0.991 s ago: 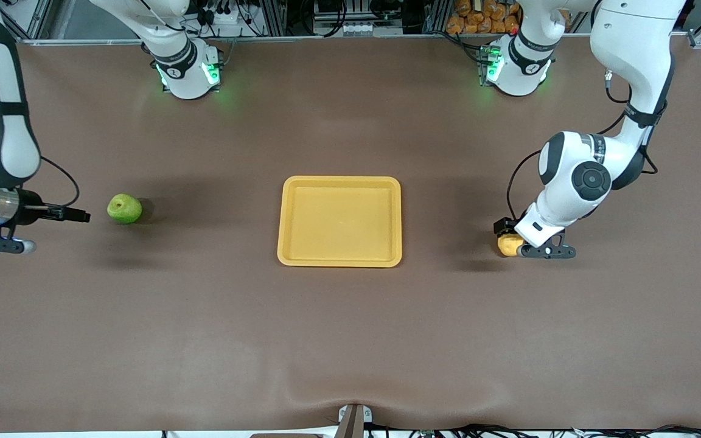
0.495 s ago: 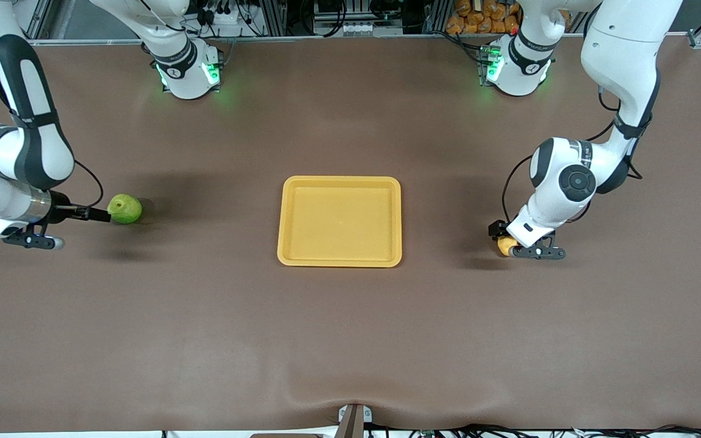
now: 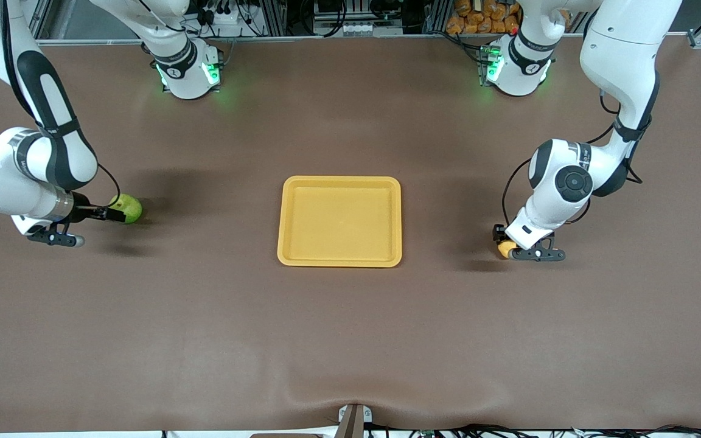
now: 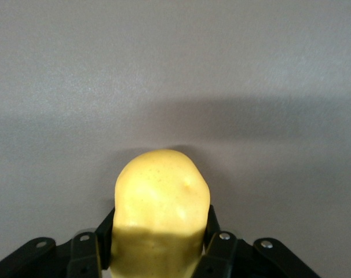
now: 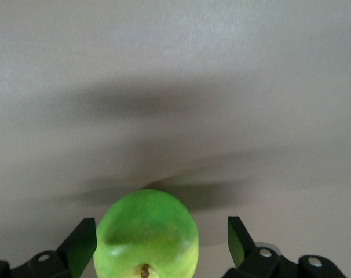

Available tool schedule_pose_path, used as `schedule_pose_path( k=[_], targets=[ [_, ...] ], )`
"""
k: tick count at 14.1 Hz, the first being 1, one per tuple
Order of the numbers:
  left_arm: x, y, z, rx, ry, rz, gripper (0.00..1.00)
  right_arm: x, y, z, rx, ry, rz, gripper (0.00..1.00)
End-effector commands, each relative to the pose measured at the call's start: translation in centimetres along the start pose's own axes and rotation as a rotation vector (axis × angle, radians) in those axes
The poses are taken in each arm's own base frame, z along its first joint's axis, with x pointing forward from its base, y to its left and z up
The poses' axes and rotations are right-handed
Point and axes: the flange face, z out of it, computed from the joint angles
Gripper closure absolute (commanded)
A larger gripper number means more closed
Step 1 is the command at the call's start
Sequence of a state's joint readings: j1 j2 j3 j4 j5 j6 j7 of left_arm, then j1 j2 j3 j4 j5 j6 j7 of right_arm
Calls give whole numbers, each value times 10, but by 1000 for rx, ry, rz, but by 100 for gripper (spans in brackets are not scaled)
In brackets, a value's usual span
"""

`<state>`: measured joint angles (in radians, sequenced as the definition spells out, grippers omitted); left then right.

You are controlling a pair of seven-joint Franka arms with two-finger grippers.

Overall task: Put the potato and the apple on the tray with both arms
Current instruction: 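Close the left gripper on the potato while the right gripper grasps the apple, then carry the potato onto the tray with the left gripper while the right lifts the apple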

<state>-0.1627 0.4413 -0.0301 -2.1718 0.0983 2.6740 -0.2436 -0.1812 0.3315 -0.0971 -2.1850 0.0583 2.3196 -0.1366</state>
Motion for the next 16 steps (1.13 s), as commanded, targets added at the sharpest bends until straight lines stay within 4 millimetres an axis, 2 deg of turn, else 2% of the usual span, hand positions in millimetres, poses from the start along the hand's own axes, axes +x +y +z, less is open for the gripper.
schedule_pose_path(
  k=[1,3,5,8,9,10,11,12,13,16],
  targets=[
    [12,14,-1,5,28,-52,100,-7,-4,5,31,16,31,0],
    [16,14,-10,3,42,-76,100,-6,-3,14,37,11,41,0],
    [21,17,-30,-5,72,-107,100,-11,-3,29,43,12,55,0],
    [18,38,-52,-3,56,-139,100,-19,-5,43,43,14,60,0],
    [22,42,-67,1,55,-148,100,-19,-5,43,43,12,60,0],
    [26,50,-77,12,31,-156,100,-19,-5,43,43,9,57,13],
    [31,63,-90,25,2,-165,100,-20,-6,44,43,3,55,51],
    [32,77,-98,40,-33,-177,100,-19,-9,42,42,6,51,84],
    [29,90,-104,48,-53,-184,100,-18,-14,39,43,1,42,99],
    [18,143,-112,44,-43,-233,100,-15,-25,18,54,-31,23,100]
  ],
)
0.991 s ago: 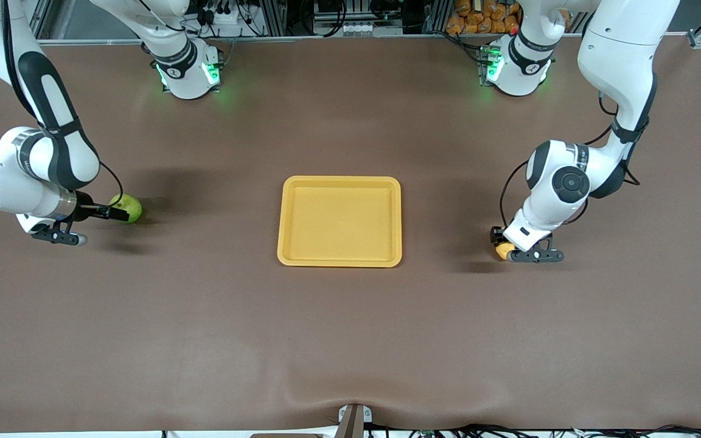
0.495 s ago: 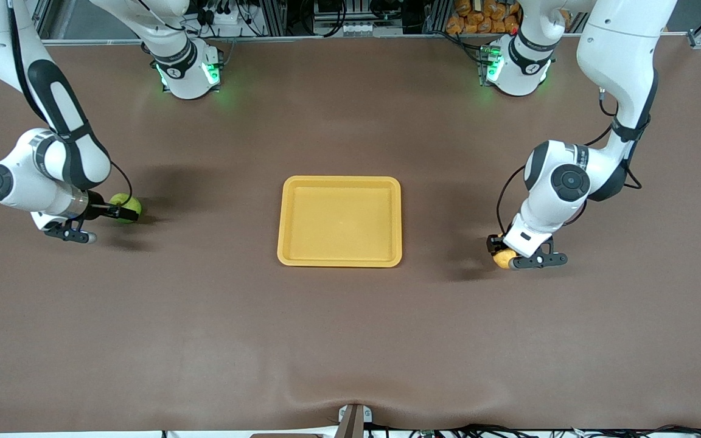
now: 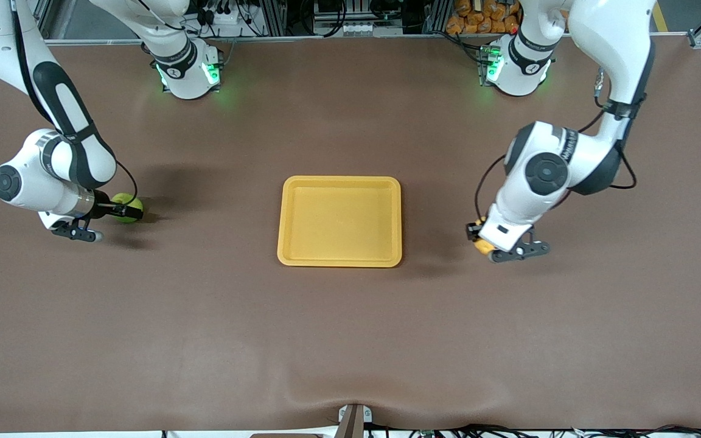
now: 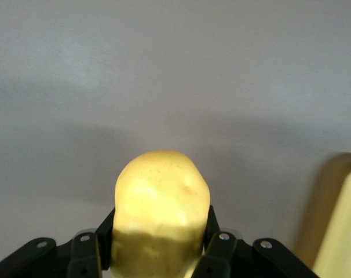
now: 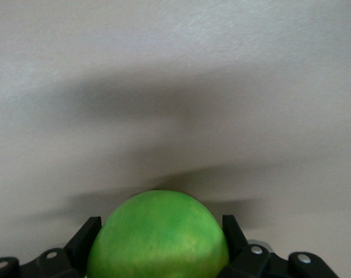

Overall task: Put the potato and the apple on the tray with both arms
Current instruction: 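Carry the potato onto the tray with the left gripper while the right lifts the apple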

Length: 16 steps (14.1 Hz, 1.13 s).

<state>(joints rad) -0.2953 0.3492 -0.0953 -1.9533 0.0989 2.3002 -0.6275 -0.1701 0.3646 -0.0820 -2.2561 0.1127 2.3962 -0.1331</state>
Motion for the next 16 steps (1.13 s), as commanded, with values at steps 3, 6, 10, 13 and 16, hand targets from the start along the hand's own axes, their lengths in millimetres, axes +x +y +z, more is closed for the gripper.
schedule_pose_path(
  k=[3,6,10,13,16],
  targets=[
    [-47,86,5,20,5,-52,100,9,-27,-57,32,-68,46,100],
    [-65,127,9,12,10,-82,100,16,-44,-86,32,-103,76,100],
    [-90,196,28,31,-9,-101,100,20,-62,-103,26,-124,95,100],
    [-104,218,63,80,-37,-80,100,19,-87,-106,10,-128,122,100],
    [-106,218,73,92,-44,-75,100,17,-120,-106,-5,-121,138,100]
  ],
)
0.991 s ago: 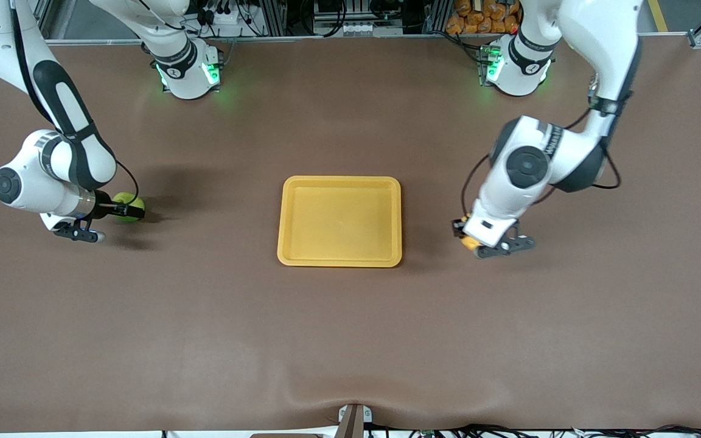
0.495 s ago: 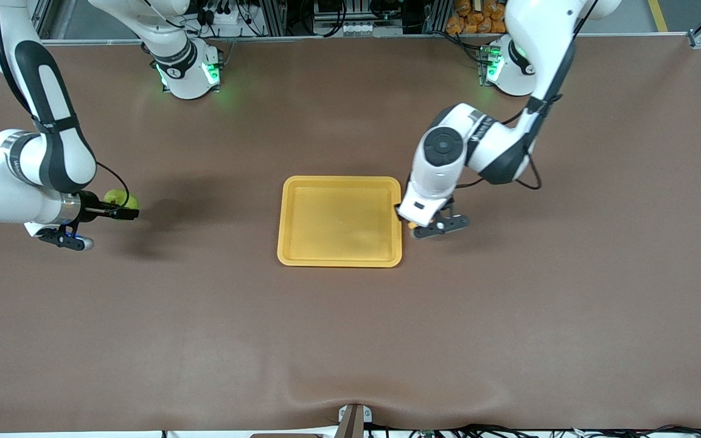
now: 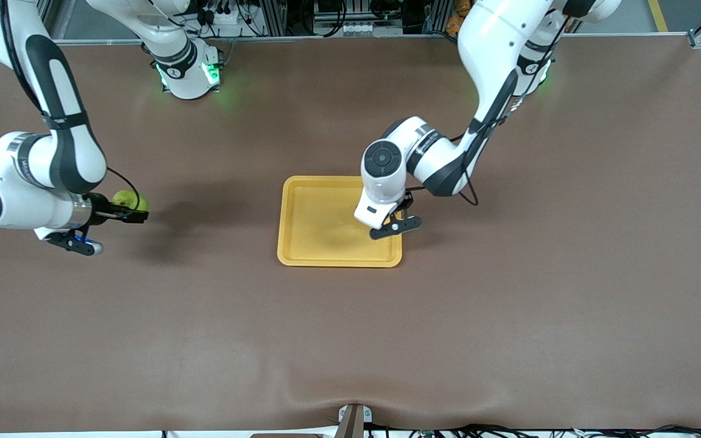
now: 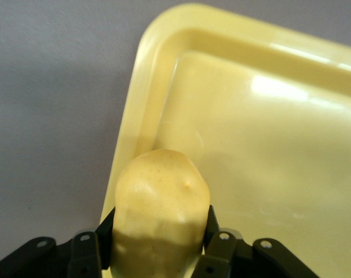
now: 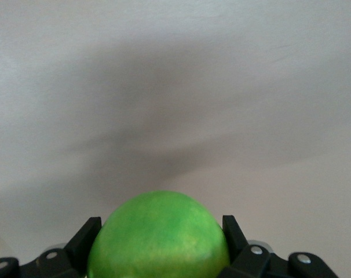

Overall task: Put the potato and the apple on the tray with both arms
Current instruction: 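Carry the potato onto the tray with the left gripper while the right lifts the apple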

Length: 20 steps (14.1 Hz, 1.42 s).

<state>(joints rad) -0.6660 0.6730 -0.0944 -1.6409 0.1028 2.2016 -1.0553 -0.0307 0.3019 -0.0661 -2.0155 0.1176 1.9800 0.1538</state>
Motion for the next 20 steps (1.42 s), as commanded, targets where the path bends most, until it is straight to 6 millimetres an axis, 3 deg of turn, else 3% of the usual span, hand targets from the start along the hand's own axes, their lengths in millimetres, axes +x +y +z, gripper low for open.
schedule_pose_path(
  k=[1,2,3,4,9,13,15,18,20],
  targets=[
    [8,4,-4,21,24,-9,96,-6,-30,-10,3,6,39,100],
    [8,4,-3,23,24,-6,81,-8,-39,-11,1,10,46,100],
    [6,5,-2,26,27,-1,45,-9,-48,-12,-4,13,54,100],
    [5,5,-1,27,29,-1,0,-10,-55,-14,-5,18,60,100],
    [3,6,2,29,25,-38,0,-18,-84,-12,19,12,92,100],
    [10,2,-14,13,38,-48,0,-36,-143,-14,42,20,134,100],
    [18,-5,-34,5,48,-62,0,-43,-163,-10,36,29,150,100],
    [49,-55,-91,80,37,-30,0,-54,-196,-4,41,45,180,100],
    [88,-101,-126,62,28,20,0,-62,-226,5,72,56,199,100]
  ],
)
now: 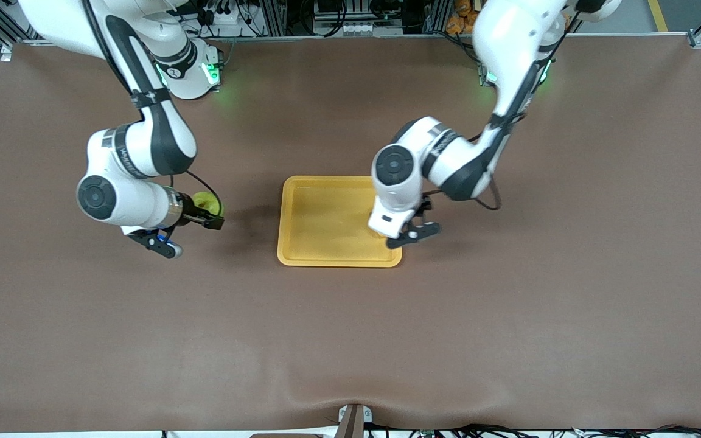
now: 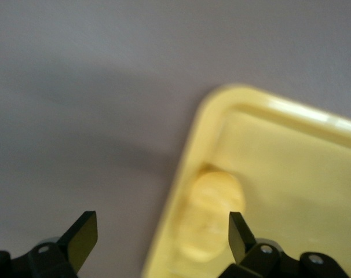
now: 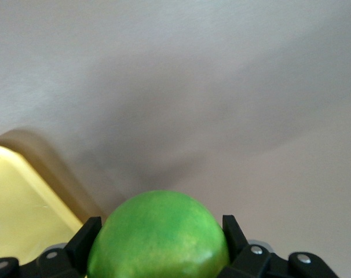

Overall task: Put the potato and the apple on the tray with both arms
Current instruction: 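Open the left gripper on the tray while the right gripper carries the apple over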

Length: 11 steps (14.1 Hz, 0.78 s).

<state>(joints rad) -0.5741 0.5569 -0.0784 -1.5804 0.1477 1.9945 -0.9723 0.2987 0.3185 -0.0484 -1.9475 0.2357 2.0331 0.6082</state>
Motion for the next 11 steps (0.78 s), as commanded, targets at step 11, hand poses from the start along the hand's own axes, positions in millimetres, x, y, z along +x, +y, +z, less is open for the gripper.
schedule_pose_path(
  k=[11],
  targets=[
    [113,-239,-74,-39,-6,172,0,-51,-178,69,48,49,251,100]
  ],
)
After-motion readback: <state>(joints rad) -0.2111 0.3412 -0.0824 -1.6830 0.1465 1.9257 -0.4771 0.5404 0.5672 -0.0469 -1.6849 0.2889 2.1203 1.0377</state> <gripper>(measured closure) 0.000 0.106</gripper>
